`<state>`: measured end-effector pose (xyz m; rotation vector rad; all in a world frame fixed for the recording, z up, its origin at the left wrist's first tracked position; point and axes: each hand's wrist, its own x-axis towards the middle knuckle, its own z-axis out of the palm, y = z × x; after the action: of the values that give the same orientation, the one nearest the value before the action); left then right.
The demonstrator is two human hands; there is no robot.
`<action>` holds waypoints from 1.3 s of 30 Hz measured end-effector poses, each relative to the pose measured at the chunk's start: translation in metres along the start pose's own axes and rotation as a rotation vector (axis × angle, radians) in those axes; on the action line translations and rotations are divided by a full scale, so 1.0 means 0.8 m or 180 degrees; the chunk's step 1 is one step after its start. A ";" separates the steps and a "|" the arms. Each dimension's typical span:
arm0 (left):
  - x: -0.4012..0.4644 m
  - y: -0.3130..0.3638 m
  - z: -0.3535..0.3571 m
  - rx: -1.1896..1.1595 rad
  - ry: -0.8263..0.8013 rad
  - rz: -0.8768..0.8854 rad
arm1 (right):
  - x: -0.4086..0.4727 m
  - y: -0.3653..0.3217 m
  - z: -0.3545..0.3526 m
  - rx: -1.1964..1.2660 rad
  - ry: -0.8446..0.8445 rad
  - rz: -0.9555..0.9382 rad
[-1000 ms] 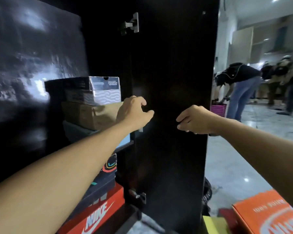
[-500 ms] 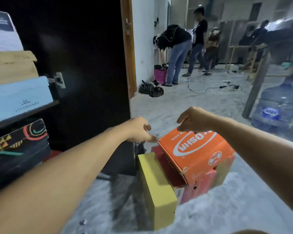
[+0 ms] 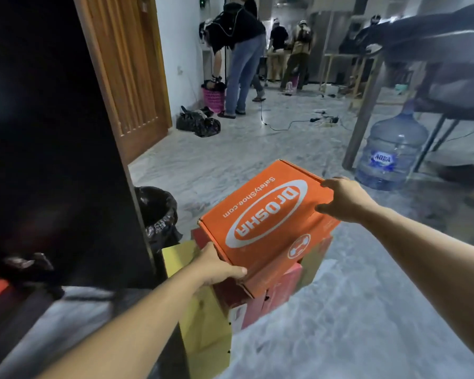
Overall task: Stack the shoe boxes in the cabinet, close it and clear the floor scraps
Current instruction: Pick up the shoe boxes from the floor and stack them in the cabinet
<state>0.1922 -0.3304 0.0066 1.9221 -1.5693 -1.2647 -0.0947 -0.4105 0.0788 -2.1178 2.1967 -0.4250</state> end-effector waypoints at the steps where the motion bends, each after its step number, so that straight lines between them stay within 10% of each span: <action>1: 0.010 -0.003 0.009 -0.0148 0.0015 -0.0055 | 0.012 0.008 0.001 -0.0040 -0.0035 0.0041; 8: 0.070 -0.018 0.053 -0.0608 0.0076 -0.0296 | 0.056 0.041 0.021 -0.0243 -0.0825 -0.0072; 39: -0.093 0.017 -0.070 -0.0554 0.0695 0.0484 | -0.059 -0.012 -0.115 0.0362 0.0292 -0.0768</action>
<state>0.2303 -0.2815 0.0777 1.7329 -1.4162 -1.0525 -0.1040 -0.3496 0.1629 -2.3513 1.9129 -0.6578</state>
